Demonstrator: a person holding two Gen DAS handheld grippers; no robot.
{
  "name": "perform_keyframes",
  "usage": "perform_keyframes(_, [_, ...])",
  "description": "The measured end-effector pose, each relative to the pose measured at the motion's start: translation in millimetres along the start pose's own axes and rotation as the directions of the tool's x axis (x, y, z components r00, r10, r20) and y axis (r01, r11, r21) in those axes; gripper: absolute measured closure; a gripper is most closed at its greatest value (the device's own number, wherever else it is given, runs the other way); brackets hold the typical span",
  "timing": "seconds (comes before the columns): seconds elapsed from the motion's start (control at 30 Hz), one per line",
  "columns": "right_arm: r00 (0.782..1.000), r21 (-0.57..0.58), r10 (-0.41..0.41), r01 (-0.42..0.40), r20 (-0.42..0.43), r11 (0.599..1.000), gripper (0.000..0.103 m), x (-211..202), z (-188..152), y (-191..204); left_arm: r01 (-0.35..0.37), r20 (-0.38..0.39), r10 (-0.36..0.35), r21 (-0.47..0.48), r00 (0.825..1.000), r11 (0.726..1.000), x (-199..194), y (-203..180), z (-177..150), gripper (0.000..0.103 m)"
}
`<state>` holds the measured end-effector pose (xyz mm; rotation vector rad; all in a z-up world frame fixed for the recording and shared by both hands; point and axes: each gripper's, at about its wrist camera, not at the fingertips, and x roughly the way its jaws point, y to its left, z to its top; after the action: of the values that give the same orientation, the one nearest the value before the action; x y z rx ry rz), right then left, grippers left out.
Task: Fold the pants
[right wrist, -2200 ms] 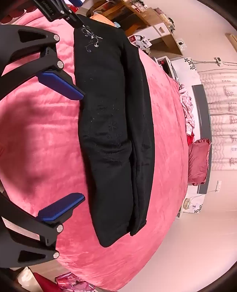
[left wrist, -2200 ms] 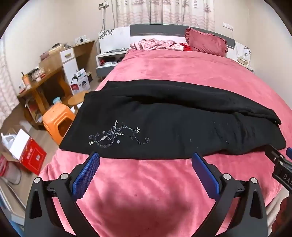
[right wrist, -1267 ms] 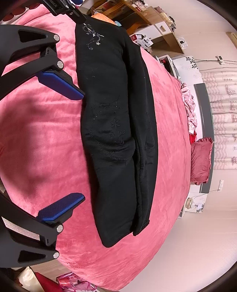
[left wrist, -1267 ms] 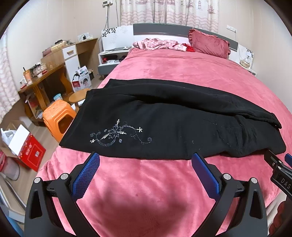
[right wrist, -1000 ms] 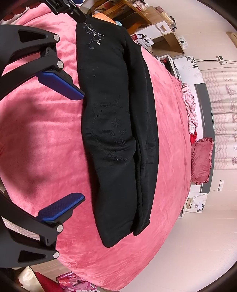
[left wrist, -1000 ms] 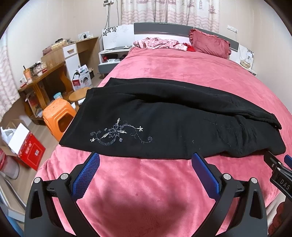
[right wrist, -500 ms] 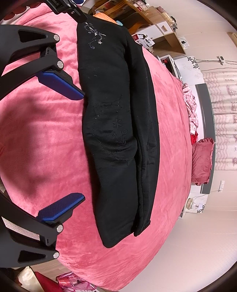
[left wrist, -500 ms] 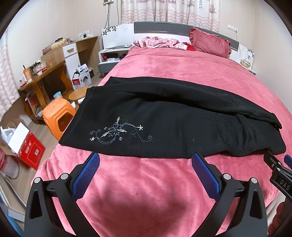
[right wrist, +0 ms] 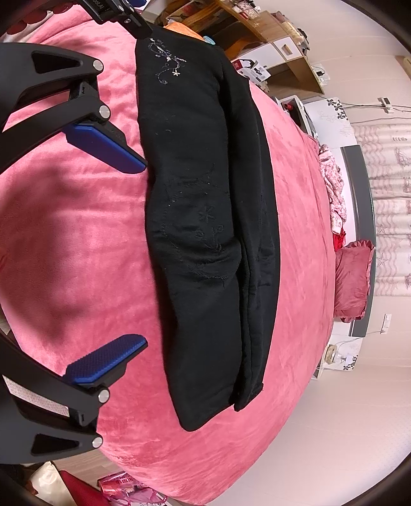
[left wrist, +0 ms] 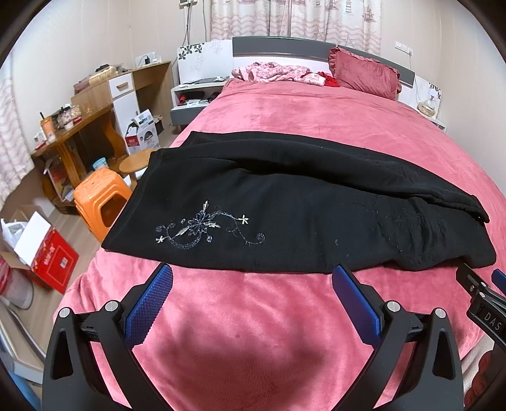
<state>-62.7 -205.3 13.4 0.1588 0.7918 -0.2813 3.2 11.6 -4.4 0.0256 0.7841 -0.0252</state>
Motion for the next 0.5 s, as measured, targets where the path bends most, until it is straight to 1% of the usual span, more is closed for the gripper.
perform_keyframes(0.17, [1.000, 0.000, -0.004, 0.004, -0.001, 1.000, 0.002, 0.1, 0.1, -0.2, -0.001, -0.003, 0.001, -0.001, 1.000, 1.000, 0.6, -0.1, -0.6, 0.003])
perform_keyframes(0.37, [1.000, 0.000, -0.002, 0.002, -0.006, 1.000, 0.002, 1.4, -0.9, -0.3, 0.003, -0.025, -0.003, -0.004, 1.000, 1.000, 4.2, 0.6, -3.2, 0.003])
perform_keyframes(0.5, [1.000, -0.008, -0.001, 0.001, -0.002, 1.000, 0.002, 1.3, -0.8, 0.6, -0.002, -0.013, 0.002, -0.001, 1.000, 1.000, 1.3, 0.3, -1.9, 0.003])
